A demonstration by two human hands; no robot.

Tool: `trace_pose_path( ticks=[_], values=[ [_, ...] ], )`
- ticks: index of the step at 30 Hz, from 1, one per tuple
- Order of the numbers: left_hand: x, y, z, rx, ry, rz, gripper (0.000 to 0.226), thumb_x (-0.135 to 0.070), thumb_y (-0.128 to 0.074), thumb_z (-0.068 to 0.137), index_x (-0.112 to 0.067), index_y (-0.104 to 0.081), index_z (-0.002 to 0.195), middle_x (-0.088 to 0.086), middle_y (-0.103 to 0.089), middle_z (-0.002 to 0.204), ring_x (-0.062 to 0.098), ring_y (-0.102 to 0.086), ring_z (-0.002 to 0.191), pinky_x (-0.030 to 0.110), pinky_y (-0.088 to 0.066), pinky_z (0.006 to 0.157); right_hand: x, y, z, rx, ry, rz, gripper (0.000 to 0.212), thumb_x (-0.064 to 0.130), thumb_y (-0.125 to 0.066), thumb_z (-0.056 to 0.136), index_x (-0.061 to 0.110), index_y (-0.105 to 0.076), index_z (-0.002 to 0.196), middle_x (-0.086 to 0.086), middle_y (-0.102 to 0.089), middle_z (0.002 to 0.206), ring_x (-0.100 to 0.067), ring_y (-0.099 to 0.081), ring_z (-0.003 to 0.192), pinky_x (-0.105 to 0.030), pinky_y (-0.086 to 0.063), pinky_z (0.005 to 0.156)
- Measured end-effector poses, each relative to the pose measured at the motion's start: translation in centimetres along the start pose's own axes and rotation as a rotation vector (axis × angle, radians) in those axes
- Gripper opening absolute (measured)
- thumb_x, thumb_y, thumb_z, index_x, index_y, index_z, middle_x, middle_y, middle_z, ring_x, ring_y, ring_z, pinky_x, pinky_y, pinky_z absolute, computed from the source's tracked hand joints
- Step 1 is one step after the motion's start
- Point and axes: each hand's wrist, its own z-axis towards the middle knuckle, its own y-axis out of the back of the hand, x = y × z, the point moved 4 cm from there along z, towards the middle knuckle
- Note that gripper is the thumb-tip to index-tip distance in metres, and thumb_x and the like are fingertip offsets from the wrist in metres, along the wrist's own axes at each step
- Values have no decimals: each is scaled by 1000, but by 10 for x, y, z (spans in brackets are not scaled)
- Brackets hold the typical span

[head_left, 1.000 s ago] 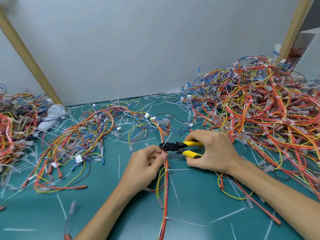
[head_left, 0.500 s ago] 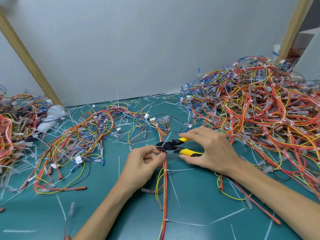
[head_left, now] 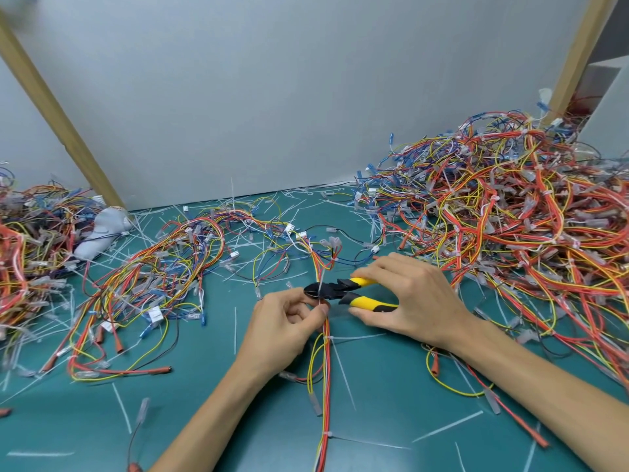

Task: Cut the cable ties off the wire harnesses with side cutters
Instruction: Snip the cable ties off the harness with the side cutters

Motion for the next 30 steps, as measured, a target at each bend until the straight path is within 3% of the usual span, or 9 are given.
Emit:
trace_pose_path(
  ticks=[11, 18, 21, 24, 30],
  values=[
    [-3, 0, -1, 0, -13, 8, 13, -17, -66, 90, -13, -67, 77, -8, -54, 47, 10, -38, 38, 19, -33, 42, 1, 2, 0, -38, -18, 7, 37, 47, -76, 72, 19, -74, 96, 7, -70, 84, -14, -63, 75, -25, -47, 66],
    [-7, 0, -2, 12, 26, -48, 14, -19, -61, 93, -10, -62, 82, 0, -52, 60, 13, -39, 39, 20, -35, 44, 1, 1, 1, -31, -46, 19, 38, 53, -67, 77, 21, -72, 97, 10, -70, 85, -11, -63, 75, -23, -46, 65],
    [-10, -1, -2, 35, 35, -102, 18, -18, -56, 97, -11, -58, 80, -2, -51, 60, 10, -37, 40, 14, -34, 42, 1, 0, 1, 2, -62, 48, 43, 57, -56, 83, 21, -71, 101, 8, -71, 86, -15, -66, 78, -30, -54, 64],
    [-12, -1, -3, 53, 40, -147, 19, -20, -52, 99, -9, -58, 85, -8, -58, 60, 7, -39, 42, 16, -34, 43, 1, -2, 2, 45, -46, 37, 46, 58, -47, 90, 22, -70, 106, 6, -69, 81, -19, -66, 78, -39, -54, 57],
    [-16, -1, -6, 58, -8, -154, 20, -21, -50, 99, -7, -58, 89, -5, -62, 65, 6, -44, 44, 16, -35, 45, 2, 2, 3, 34, -110, 69, 42, 58, -42, 92, 28, -72, 94, 8, -59, 59, -16, -58, 59, -34, -46, 51]
  ],
)
